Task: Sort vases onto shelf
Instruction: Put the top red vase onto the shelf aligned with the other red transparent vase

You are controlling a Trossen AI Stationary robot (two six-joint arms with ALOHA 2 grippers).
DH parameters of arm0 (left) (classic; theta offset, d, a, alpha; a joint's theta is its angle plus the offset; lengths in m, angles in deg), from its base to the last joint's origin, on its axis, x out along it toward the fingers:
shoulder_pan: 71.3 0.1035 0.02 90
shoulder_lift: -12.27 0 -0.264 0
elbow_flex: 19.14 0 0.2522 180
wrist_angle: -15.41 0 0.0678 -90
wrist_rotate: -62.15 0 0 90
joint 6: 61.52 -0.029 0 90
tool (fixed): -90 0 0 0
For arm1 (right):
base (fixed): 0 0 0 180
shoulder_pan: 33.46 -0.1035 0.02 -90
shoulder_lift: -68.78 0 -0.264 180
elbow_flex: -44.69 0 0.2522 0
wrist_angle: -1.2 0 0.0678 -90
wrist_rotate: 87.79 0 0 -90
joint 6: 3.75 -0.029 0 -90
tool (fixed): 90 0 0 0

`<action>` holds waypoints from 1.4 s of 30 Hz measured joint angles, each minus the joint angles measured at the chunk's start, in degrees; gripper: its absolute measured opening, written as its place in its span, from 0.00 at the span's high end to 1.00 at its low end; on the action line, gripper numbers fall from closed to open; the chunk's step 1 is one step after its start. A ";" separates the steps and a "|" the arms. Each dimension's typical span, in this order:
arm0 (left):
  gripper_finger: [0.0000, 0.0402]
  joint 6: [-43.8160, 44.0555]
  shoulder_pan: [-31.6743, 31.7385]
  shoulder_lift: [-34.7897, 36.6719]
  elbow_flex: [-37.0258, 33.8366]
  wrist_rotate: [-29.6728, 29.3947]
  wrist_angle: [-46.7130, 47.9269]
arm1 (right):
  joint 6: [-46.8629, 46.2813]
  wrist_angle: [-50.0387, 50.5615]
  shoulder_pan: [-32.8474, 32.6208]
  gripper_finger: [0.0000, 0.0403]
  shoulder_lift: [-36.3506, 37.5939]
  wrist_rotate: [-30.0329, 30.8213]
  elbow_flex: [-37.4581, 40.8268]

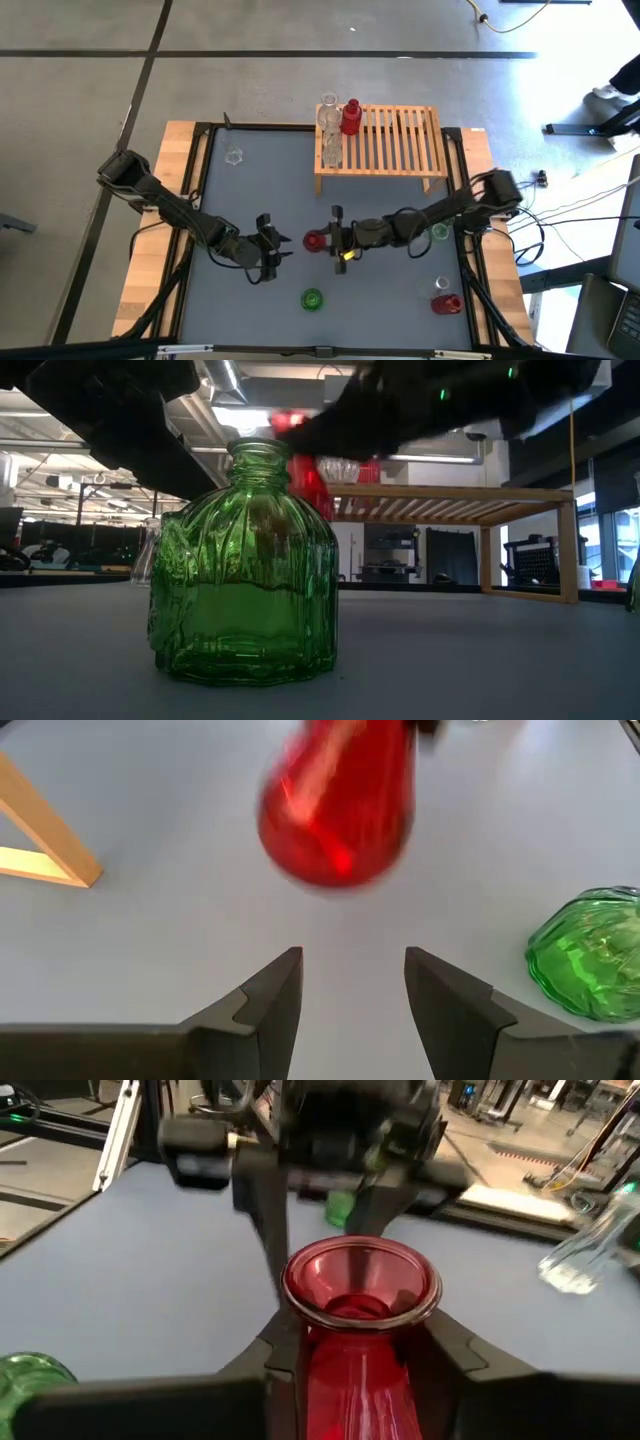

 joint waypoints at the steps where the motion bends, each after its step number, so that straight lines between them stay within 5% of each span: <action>1: 0.58 0.00 -0.04 0.00 0.00 0.02 0.00 | 0.36 1.71 0.00 0.75 1.67 0.04 0.00; 19: 0.58 -0.02 -0.02 0.00 0.00 0.09 -0.55 | 3.54 31.94 0.12 0.73 34.22 12.34 0.00; 26: 0.58 -0.41 0.02 -0.02 0.01 -0.94 -1.06 | 3.22 38.31 5.90 0.73 43.77 13.51 0.00; 42: 0.58 -2.01 0.11 -0.02 0.02 -2.89 -1.34 | 0.57 34.01 34.05 0.73 38.65 -9.38 0.00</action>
